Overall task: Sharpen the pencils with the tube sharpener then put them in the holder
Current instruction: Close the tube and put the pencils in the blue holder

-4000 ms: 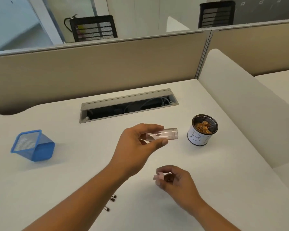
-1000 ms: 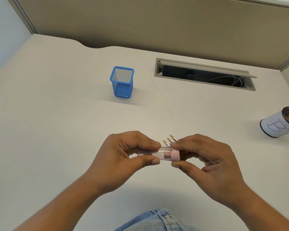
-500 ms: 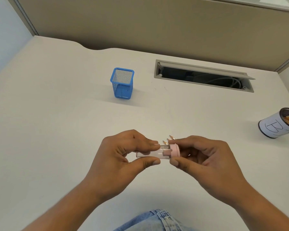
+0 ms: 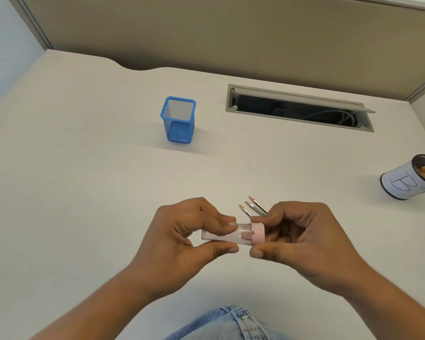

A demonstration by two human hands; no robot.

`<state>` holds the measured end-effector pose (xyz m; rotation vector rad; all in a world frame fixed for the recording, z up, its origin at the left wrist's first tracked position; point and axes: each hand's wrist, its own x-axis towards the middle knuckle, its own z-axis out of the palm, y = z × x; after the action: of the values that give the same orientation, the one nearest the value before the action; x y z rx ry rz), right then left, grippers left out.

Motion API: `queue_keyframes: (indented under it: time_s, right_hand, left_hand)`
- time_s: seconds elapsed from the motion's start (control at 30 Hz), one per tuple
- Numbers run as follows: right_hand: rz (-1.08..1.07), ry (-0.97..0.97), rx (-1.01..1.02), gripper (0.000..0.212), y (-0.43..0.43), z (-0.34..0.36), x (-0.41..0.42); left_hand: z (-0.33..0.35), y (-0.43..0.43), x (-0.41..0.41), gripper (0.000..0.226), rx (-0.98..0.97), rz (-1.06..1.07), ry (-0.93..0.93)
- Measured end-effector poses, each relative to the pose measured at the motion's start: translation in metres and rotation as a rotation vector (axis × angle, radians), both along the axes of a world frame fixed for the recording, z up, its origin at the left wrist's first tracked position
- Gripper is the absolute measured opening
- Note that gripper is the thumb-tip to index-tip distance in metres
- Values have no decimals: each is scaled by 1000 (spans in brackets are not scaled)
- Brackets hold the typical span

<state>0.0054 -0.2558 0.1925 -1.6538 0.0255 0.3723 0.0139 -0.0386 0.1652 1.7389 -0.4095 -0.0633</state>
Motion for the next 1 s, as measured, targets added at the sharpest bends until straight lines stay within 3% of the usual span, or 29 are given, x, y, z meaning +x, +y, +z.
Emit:
queue_keyframes:
  time_s: [0.17,0.3,0.47,0.63,0.8,0.9,1.0]
  right_hand:
    - [-1,-15,-109,30,-3,-12,10]
    - [-74,-73,-215,30,-6,-33,20]
    - [-22,-102,-355,31,-9,-66,31]
    - [43,5,-453,57,-26,-98,46]
    - [-119,-31,-690,33,-44,-127,54]
    - [-87,-70,-867,37,-49,-138,54]
    - [-63,-57,-918,40,-50,-142,53]
  left_hand:
    - [-8,-8,13,15,189,9,-109]
    - [-22,-17,25,27,395,25,-103]
    - [-48,-23,38,22,645,-19,-112]
    - [-80,-29,50,24,773,-23,-58]
    - [-108,-30,52,27,837,-16,23]
    - [-117,-32,52,28,845,-17,33]
    - [-123,-36,55,28,848,-16,19]
